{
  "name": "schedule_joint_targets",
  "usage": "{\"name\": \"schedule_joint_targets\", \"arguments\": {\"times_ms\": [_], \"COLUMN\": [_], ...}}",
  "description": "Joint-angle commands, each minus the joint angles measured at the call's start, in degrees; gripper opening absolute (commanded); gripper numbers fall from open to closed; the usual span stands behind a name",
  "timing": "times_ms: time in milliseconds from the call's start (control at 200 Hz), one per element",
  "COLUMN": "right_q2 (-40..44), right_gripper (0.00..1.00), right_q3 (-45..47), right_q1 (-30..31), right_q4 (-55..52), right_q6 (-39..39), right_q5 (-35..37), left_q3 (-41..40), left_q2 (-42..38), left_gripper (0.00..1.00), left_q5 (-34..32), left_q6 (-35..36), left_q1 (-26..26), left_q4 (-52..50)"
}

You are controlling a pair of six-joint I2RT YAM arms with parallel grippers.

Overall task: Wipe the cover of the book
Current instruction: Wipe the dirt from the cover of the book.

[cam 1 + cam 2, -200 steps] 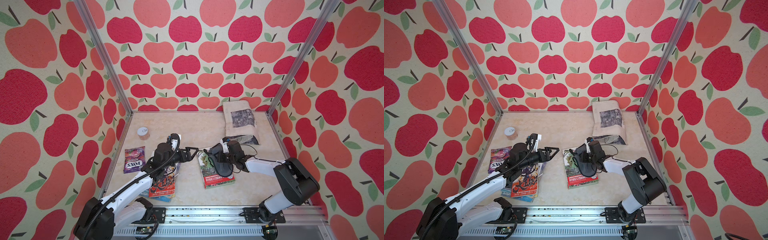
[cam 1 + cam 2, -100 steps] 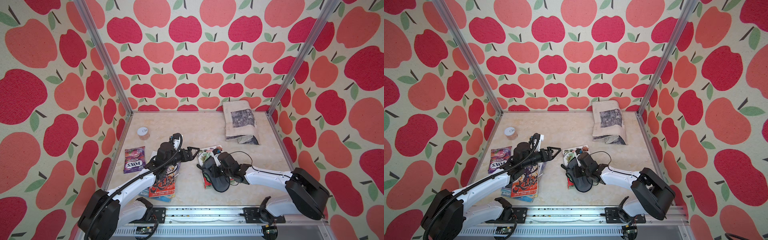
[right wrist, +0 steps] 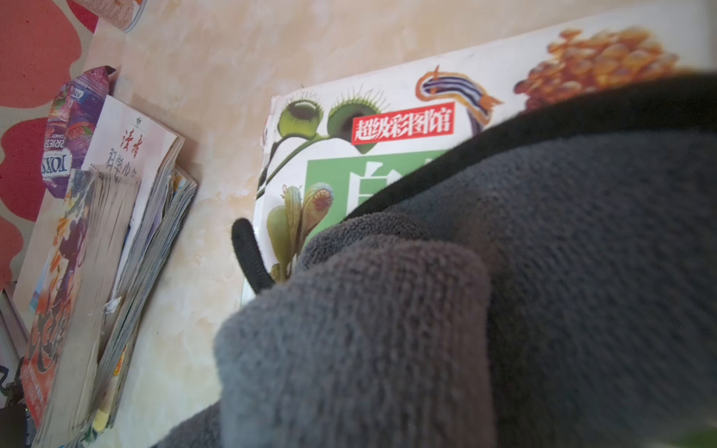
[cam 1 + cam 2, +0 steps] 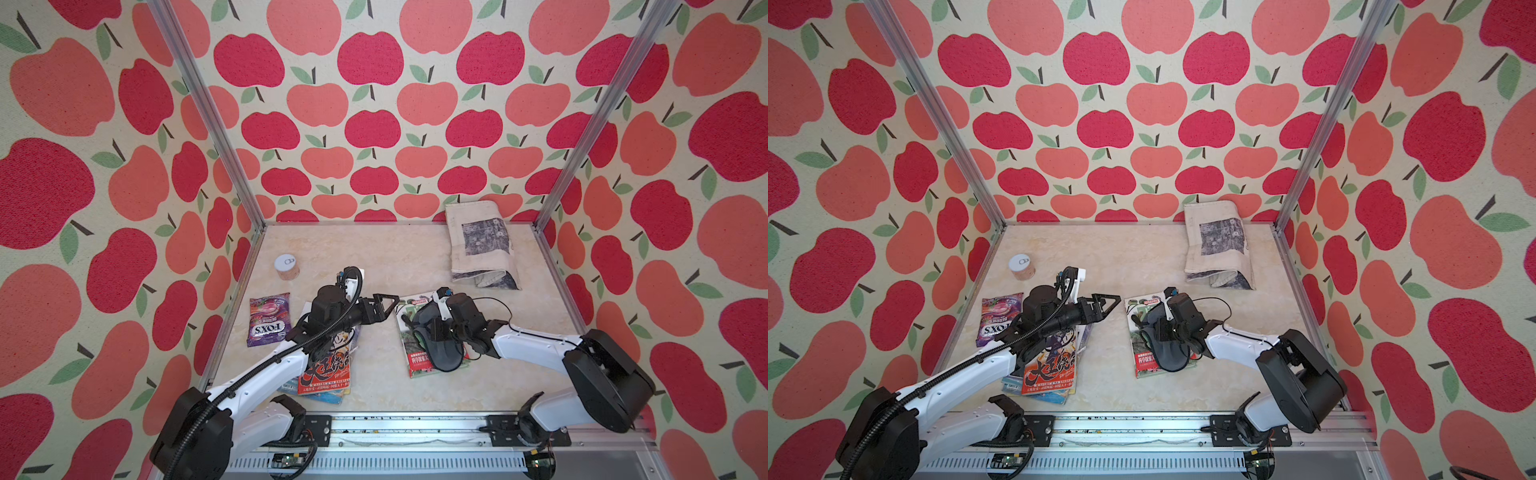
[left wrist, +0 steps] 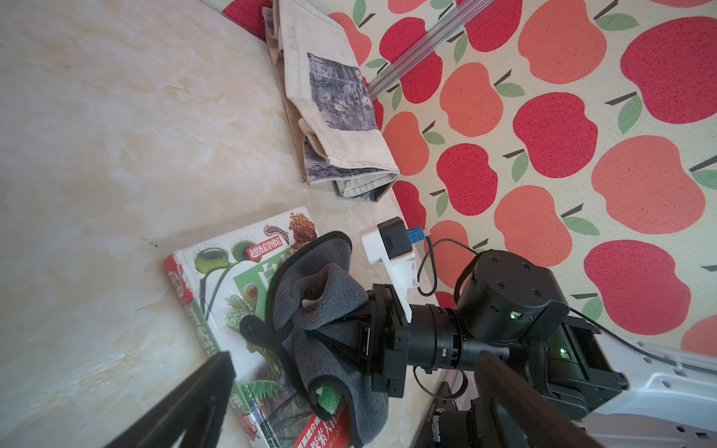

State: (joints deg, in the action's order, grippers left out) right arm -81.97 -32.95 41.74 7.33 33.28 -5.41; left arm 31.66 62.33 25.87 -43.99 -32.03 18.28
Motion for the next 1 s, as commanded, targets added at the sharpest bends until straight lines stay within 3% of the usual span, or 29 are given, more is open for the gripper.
{"name": "schedule_joint_targets", "arguments": {"times_ms": [0, 125, 390, 470, 595, 740, 996], "right_q2": [2.0, 8.4, 37.1, 41.6, 37.7, 26.1, 9.2], "right_gripper": [0.0, 0.0, 0.0, 0.0, 0.0, 0.0, 0.0], "right_q3": [3.5, 8.4, 16.9, 16.9, 15.0, 12.4, 4.0], "right_q1": [-0.5, 0.8, 2.8, 2.8, 3.9, 7.8, 18.8], "right_q4": [-9.5, -11.9, -29.5, -32.3, -30.7, -22.6, -15.1], "right_q6": [-1.4, 1.6, 6.0, 7.2, 5.8, 5.3, 5.5], "right_q5": [2.1, 2.3, 10.2, 11.9, 11.8, 9.3, 7.9], "left_q3": [0.5, 1.0, 2.9, 3.8, 4.9, 4.8, 3.8], "left_q2": [0.4, 3.6, 9.1, 10.5, 10.9, 8.6, 2.8], "left_gripper": [0.99, 0.99, 0.99, 0.99, 0.99, 0.99, 0.99], "left_q5": [-0.6, 0.3, 1.9, 2.5, 2.8, 1.8, -0.7], "left_q6": [1.3, 0.8, 0.9, 0.6, 0.5, 1.1, 2.1], "left_q1": [-0.2, -0.3, -0.6, -0.7, -1.1, -1.4, -1.4], "left_q4": [0.2, 2.1, 5.2, 6.1, 5.3, 2.7, -2.3]}}
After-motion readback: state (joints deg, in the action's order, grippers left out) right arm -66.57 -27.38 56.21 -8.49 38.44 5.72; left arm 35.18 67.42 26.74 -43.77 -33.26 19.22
